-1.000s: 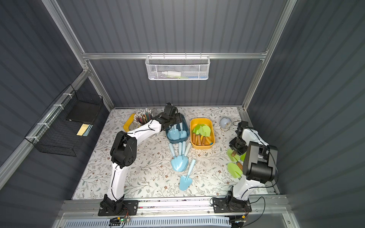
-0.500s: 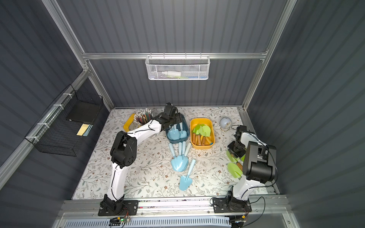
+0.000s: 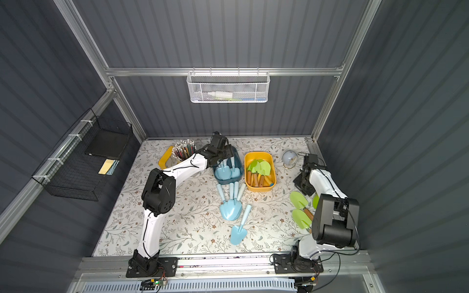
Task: Sort the small shovels by color and place them into the storage box
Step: Pick up the shovel from the center of the board, then place the shovel in the storage box.
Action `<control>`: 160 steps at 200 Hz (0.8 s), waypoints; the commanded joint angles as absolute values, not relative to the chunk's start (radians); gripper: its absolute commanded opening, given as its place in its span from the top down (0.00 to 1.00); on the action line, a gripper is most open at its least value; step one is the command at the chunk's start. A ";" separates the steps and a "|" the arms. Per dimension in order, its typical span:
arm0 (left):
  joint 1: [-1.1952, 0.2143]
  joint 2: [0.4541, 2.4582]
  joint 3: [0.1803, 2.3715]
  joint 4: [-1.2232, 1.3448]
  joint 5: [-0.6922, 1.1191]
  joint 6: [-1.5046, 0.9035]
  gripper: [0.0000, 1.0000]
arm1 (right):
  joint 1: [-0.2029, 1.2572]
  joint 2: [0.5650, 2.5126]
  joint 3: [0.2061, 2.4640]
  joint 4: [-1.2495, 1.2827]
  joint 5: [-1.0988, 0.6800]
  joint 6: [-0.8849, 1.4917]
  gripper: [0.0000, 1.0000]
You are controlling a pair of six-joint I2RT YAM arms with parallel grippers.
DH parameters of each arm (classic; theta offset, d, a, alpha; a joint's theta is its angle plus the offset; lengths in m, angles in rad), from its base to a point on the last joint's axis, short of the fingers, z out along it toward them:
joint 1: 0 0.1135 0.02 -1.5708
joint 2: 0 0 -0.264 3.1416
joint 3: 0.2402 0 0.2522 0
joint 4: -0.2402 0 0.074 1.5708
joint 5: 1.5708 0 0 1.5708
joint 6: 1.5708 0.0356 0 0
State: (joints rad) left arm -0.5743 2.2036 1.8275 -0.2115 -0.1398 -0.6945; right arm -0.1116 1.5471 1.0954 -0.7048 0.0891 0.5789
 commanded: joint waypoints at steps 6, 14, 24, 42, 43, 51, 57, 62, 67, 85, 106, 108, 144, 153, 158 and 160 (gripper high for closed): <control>-0.574 2.158 1.864 -0.248 -0.152 -0.712 0.31 | 0.023 1.508 1.211 -0.722 0.152 0.521 1.00; -0.574 2.158 1.865 -0.252 -0.150 -0.714 0.31 | 0.069 1.511 1.242 -0.723 0.157 0.506 1.00; -0.573 2.156 1.865 -0.253 -0.148 -0.719 0.31 | 0.125 1.523 1.277 -0.728 0.151 0.486 1.00; -0.574 2.152 1.861 -0.257 -0.149 -0.722 0.31 | 0.208 1.571 1.335 -0.745 0.099 0.445 1.00; -0.574 2.151 1.861 -0.258 -0.150 -0.723 0.31 | 0.212 1.574 1.337 -0.745 0.094 0.443 1.00; -0.574 2.149 1.857 -0.259 -0.150 -0.724 0.31 | 0.239 1.604 1.361 -0.763 0.068 0.427 1.00; -0.574 2.149 1.853 -0.261 -0.152 -0.725 0.31 | 0.256 1.629 1.376 -0.776 0.045 0.412 1.00; -0.574 2.145 1.850 -0.261 -0.153 -0.726 0.31 | 0.270 1.647 1.385 -0.784 0.019 0.400 1.00; -0.575 2.143 1.846 -0.262 -0.155 -0.727 0.31 | 0.280 1.664 1.393 -0.794 0.001 0.393 1.00; -0.575 2.133 1.832 -0.264 -0.155 -0.730 0.31 | 0.310 1.714 1.395 -0.807 -0.049 0.375 0.99; -0.575 2.119 1.811 -0.271 -0.164 -0.735 0.31 | 0.320 1.758 1.372 -0.800 -0.083 0.374 0.99; -0.575 2.119 1.809 -0.271 -0.165 -0.735 0.31 | 0.321 1.762 1.370 -0.800 -0.084 0.374 0.99; -0.577 2.099 1.777 -0.273 -0.167 -0.741 0.31 | 0.328 1.815 1.352 -0.814 -0.054 0.373 0.98; -0.580 2.096 1.772 -0.274 -0.170 -0.741 0.31 | 0.329 1.819 1.345 -0.816 -0.040 0.371 0.97; -0.581 2.094 1.772 -0.278 -0.172 -0.742 0.31 | 0.328 1.820 1.342 -0.816 -0.033 0.369 0.95; -0.582 2.094 1.771 -0.280 -0.174 -0.742 0.31 | 0.328 1.821 1.341 -0.816 -0.031 0.368 0.94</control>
State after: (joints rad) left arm -0.5747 2.1555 1.7897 -0.2478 -0.1505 -0.7303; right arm 0.3225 1.8221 1.3552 -0.7925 -0.0612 0.3878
